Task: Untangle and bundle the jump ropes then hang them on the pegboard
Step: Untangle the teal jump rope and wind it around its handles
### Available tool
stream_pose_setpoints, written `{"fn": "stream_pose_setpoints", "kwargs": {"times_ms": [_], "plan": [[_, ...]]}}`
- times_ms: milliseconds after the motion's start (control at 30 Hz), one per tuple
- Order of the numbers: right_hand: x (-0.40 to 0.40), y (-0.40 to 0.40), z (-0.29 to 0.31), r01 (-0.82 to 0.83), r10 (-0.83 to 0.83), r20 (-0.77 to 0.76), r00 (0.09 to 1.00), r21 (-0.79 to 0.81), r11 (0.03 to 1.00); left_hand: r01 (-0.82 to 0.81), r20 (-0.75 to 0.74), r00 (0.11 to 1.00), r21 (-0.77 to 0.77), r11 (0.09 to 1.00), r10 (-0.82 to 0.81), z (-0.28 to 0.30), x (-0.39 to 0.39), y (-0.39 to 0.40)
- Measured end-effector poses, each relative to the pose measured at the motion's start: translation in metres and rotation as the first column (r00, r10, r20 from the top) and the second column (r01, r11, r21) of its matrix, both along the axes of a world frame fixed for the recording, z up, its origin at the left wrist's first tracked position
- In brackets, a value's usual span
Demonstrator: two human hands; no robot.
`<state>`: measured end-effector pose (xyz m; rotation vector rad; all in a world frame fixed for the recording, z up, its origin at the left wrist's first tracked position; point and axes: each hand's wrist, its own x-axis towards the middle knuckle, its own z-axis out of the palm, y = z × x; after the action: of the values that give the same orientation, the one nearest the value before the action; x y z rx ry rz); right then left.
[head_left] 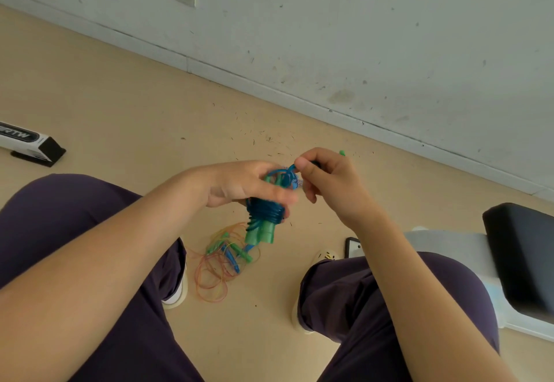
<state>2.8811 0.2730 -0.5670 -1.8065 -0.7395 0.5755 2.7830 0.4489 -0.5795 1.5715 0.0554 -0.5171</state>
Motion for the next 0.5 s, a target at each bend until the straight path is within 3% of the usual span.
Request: {"fn": "stream_pose_setpoints", "kwargs": {"times_ms": [100,200,400,500], "plan": [[-0.005,0.003,0.005,-0.046,0.046,0.003,0.999,0.017,0.999,-0.116,0.036,0.993,-0.013,0.993,0.116,-0.001,0.001,-0.006],[-0.001,0.003,0.008,0.063,-0.062,0.079,0.995,-0.007,0.998,-0.210,0.082,0.974,-0.045,0.977,0.213,-0.004,0.002,-0.008],[0.005,0.004,0.004,0.155,-0.153,0.078,0.985,-0.020,0.988,-0.117,0.095,0.989,-0.014,0.993,0.117,-0.004,0.005,-0.008],[0.008,0.000,0.004,0.164,-0.164,0.103,0.981,0.010,0.986,-0.147,0.083,0.986,0.005,0.989,0.146,-0.006,0.007,-0.003]]}}
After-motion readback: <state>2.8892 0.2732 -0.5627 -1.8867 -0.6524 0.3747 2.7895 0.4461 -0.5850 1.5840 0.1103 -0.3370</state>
